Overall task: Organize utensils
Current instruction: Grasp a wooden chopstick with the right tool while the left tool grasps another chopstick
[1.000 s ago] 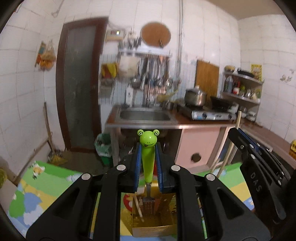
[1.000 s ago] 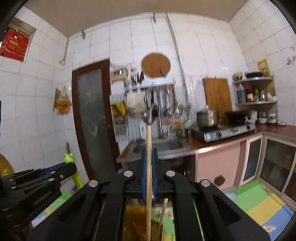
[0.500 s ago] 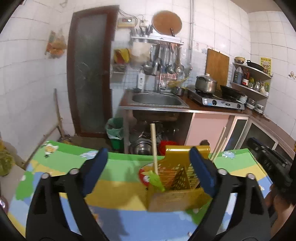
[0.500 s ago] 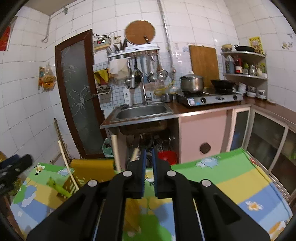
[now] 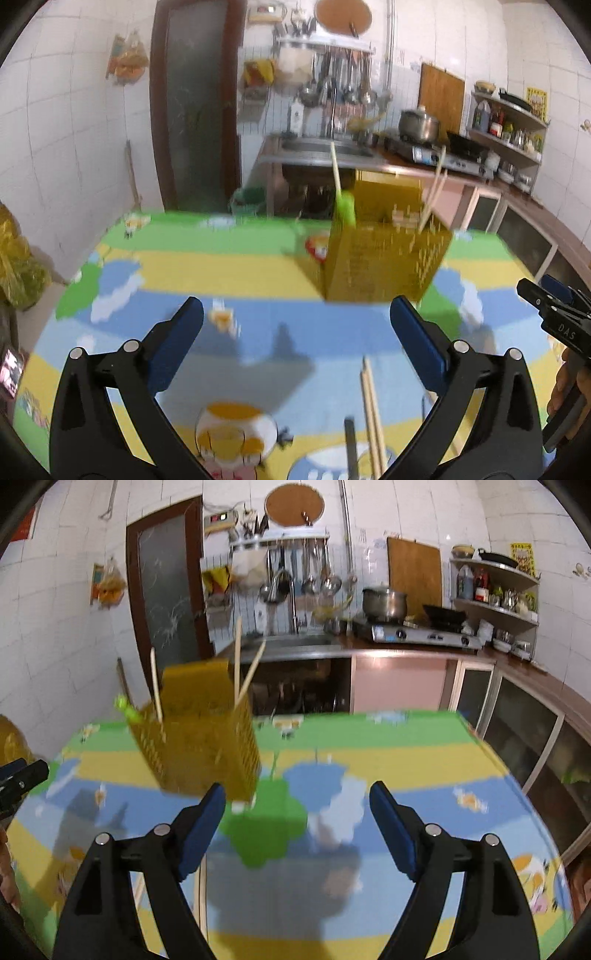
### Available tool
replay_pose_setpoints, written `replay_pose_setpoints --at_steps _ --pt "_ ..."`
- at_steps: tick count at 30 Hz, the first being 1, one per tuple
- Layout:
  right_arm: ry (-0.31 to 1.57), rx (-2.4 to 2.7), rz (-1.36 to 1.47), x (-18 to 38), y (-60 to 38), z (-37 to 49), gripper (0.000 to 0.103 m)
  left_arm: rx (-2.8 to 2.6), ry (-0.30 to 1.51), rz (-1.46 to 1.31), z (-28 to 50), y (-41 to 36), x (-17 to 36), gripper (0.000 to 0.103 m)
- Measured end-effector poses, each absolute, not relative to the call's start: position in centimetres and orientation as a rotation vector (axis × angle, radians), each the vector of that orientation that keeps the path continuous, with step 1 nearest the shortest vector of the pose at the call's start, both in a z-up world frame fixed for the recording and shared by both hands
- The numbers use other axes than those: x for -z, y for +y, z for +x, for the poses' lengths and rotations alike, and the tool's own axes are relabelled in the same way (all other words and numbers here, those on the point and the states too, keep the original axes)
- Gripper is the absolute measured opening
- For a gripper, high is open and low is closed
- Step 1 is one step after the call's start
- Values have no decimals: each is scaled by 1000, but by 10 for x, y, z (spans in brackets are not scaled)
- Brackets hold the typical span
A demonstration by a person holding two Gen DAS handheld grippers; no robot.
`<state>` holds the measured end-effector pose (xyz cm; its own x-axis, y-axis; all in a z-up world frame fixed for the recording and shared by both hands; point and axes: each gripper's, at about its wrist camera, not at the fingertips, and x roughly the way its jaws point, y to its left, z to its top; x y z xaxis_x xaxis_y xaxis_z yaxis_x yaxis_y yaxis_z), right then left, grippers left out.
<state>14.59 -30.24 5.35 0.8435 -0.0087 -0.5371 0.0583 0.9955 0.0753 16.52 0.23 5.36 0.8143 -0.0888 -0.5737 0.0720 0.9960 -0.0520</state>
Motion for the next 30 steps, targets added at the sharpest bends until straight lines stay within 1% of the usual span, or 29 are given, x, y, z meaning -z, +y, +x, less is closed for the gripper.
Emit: replay_pose_setpoints --at_steps 8,14,18,26,29,30 --pt "706 -4 84 3 -282 134 79 70 745 -68 163 8 3 98" --pt "762 -28 43 24 -262 143 79 63 799 -34 171 0 30 98" --pt "790 -49 27 32 -250 150 79 70 826 -12 174 -5 42 98" --pt "864 -51 -6 43 -237 167 79 75 838 7 174 -8 49 98" --pt "870 -45 -34 44 -231 168 75 75 840 11 175 -8 50 98" --pt "873 -52 -41 45 -228 168 67 75 841 14 175 -8 50 98"
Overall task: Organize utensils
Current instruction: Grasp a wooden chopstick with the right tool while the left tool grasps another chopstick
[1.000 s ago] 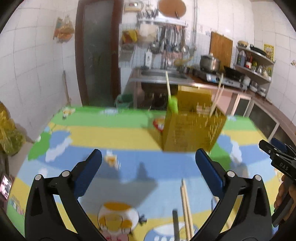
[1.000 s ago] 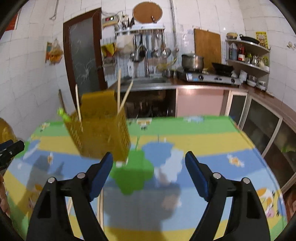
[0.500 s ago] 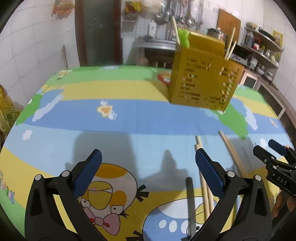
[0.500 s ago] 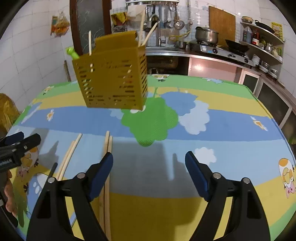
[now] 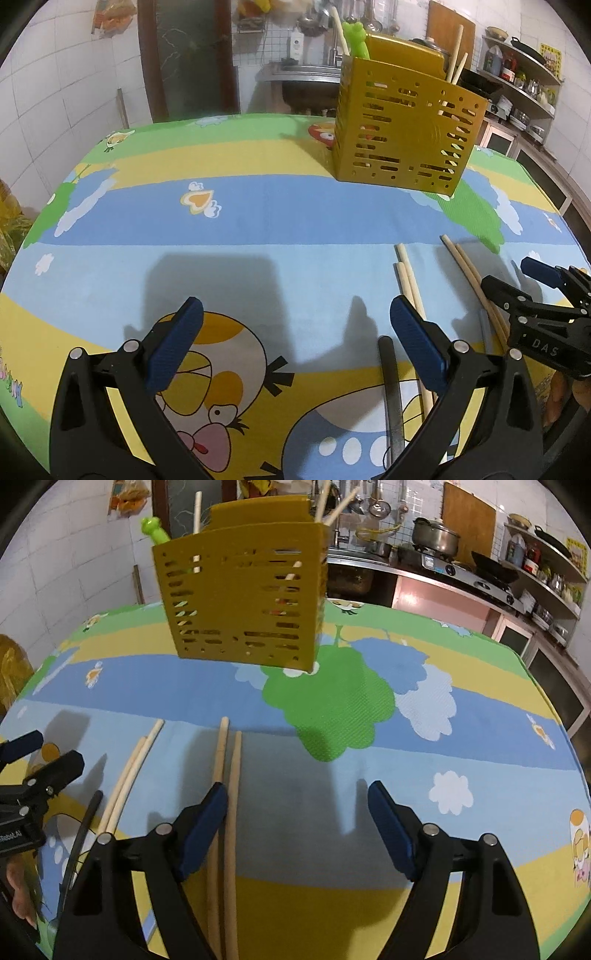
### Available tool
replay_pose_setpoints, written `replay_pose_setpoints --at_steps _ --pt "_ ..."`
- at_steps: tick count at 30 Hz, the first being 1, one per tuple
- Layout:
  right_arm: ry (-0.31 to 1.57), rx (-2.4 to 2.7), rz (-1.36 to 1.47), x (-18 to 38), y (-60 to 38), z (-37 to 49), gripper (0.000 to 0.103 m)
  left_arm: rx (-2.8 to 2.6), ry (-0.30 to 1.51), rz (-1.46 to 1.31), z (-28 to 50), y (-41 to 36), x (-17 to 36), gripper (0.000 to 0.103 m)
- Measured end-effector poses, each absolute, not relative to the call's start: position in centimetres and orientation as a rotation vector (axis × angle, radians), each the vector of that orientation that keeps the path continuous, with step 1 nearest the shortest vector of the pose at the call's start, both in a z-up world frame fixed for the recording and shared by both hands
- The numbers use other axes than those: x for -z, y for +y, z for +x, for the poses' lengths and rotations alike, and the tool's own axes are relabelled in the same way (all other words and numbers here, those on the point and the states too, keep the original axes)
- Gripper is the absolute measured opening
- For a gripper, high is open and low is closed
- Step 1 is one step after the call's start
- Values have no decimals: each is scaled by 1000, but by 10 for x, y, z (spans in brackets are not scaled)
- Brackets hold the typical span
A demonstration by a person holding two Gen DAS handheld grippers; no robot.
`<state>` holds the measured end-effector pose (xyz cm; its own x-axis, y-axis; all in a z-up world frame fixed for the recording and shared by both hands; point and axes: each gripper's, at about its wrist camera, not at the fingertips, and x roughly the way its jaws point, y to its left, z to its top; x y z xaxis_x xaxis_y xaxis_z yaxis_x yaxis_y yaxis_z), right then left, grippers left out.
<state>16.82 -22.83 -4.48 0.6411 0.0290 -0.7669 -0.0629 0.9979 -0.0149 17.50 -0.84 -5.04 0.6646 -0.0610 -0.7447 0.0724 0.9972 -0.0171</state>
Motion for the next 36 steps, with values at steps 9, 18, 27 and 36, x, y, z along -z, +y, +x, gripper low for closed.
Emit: replay_pose_setpoints --at_steps 9,18,27,36 --pt "897 -77 -39 46 -212 177 13 108 850 21 174 -14 53 98" --pt "910 -21 68 45 -257 164 6 160 865 65 170 -40 53 98" --pt "886 -25 99 48 -268 156 7 132 909 60 174 -36 62 98" --pt "880 -29 117 49 -271 156 7 127 941 106 179 -44 71 98"
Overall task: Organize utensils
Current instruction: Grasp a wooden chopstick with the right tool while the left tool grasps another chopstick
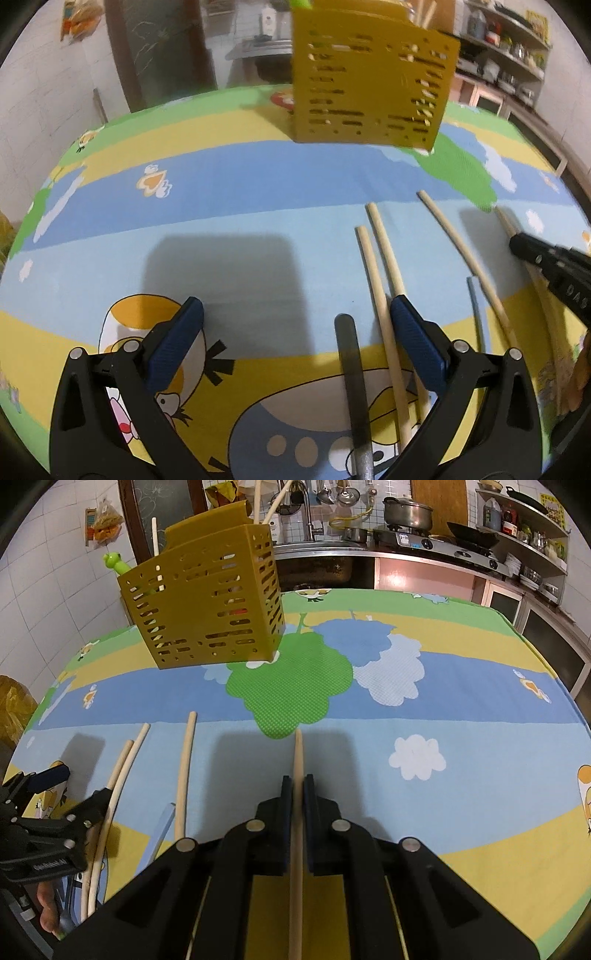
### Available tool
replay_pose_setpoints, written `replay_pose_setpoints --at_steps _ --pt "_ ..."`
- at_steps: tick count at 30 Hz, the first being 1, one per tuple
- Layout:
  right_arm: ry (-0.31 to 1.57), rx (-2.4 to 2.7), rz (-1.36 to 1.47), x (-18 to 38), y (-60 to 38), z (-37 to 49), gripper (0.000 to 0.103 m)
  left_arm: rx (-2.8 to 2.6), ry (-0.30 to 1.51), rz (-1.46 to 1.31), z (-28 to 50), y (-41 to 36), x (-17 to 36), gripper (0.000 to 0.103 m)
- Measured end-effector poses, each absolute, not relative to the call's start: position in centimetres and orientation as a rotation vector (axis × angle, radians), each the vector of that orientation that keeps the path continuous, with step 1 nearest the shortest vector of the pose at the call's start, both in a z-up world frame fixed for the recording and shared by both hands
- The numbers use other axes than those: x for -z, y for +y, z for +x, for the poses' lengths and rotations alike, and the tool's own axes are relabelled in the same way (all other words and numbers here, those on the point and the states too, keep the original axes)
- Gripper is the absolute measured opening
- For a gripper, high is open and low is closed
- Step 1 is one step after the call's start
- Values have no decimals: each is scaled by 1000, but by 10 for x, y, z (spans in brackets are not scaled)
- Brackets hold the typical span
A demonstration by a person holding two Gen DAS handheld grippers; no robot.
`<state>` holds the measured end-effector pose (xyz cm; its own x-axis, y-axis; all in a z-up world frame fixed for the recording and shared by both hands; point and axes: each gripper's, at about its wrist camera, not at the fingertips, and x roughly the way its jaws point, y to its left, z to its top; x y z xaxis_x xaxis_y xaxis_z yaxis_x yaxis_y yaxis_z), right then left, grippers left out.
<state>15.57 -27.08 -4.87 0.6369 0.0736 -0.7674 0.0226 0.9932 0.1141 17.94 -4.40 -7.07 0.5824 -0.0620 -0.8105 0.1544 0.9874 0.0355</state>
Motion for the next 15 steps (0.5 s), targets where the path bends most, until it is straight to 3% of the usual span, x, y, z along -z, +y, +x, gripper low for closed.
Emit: replay_pose_setpoints --at_steps 4,11,15 --pt "884 -20 99 48 -269 156 7 136 947 106 184 -46 69 93" --pt "892 3 57 42 -270 157 7 173 963 120 186 -62 62 58" --pt "920 4 37 42 -272 163 10 182 987 115 194 -69 60 50"
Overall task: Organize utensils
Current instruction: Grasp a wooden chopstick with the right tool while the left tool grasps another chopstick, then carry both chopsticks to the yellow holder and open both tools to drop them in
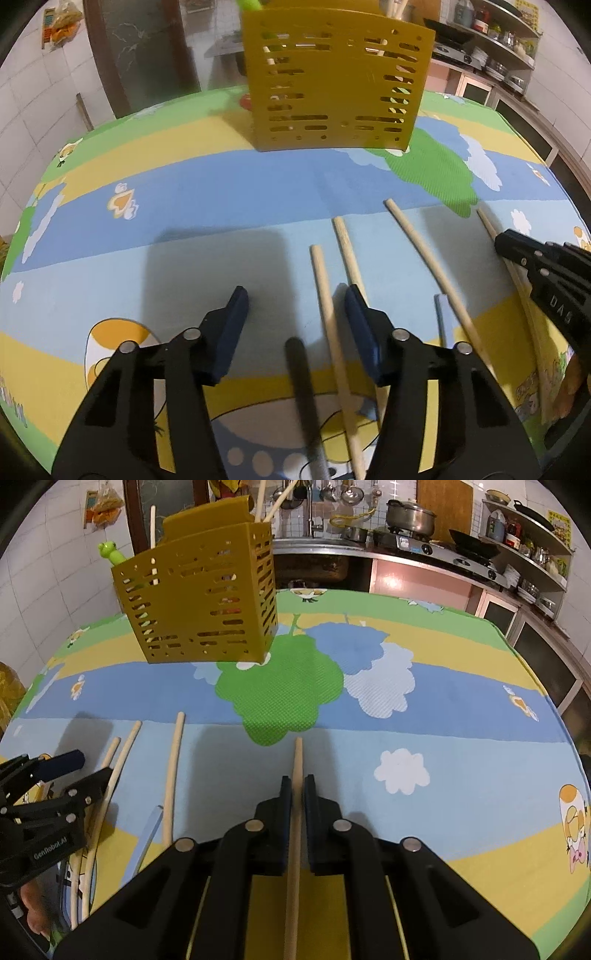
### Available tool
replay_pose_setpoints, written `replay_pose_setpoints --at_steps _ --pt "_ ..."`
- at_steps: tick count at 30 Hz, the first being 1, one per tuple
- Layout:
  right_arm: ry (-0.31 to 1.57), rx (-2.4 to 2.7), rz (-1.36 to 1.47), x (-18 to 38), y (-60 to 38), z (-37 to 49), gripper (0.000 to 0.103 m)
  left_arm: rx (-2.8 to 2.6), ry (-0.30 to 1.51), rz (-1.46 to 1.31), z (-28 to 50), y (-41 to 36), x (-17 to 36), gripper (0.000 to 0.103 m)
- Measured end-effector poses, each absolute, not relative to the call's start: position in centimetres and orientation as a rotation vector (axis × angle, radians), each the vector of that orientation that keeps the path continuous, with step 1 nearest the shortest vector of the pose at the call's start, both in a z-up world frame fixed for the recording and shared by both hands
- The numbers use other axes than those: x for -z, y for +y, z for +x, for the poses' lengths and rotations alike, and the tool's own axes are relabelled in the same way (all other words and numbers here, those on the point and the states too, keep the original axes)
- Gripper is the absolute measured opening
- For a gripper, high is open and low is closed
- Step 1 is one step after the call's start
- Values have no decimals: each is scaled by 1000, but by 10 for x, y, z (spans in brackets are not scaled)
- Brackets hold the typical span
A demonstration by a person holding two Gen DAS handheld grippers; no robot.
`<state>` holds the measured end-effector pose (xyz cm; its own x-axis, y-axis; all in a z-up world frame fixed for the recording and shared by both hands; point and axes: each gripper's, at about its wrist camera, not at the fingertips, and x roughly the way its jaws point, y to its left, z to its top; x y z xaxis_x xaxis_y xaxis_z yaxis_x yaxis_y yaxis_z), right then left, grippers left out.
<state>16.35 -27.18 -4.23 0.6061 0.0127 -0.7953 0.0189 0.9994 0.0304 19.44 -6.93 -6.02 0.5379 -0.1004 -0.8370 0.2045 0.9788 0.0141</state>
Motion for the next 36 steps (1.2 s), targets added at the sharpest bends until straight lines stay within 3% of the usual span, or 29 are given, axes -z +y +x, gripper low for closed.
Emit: replay_pose_setpoints --at_steps 1,3,5,8,15,21,36 --pt "927 6 30 43 -272 165 14 186 995 108 196 -70 60 47" --pt "924 17 18 45 -272 166 44 190 1010 94 200 -70 58 36" --pt "920 24 18 47 -273 167 49 189 1019 89 203 -71 58 24" --pt "921 29 31 47 -274 169 46 206 1035 69 204 -70 57 11" --pt "930 23 80 46 -276 179 6 207 1039 47 208 -70 56 6" --pt "826 17 123 28 -278 161 6 242 967 7 196 -69 41 5" --pt "349 15 147 -65 -272 84 6 206 506 -55 122 -45 -64 5"
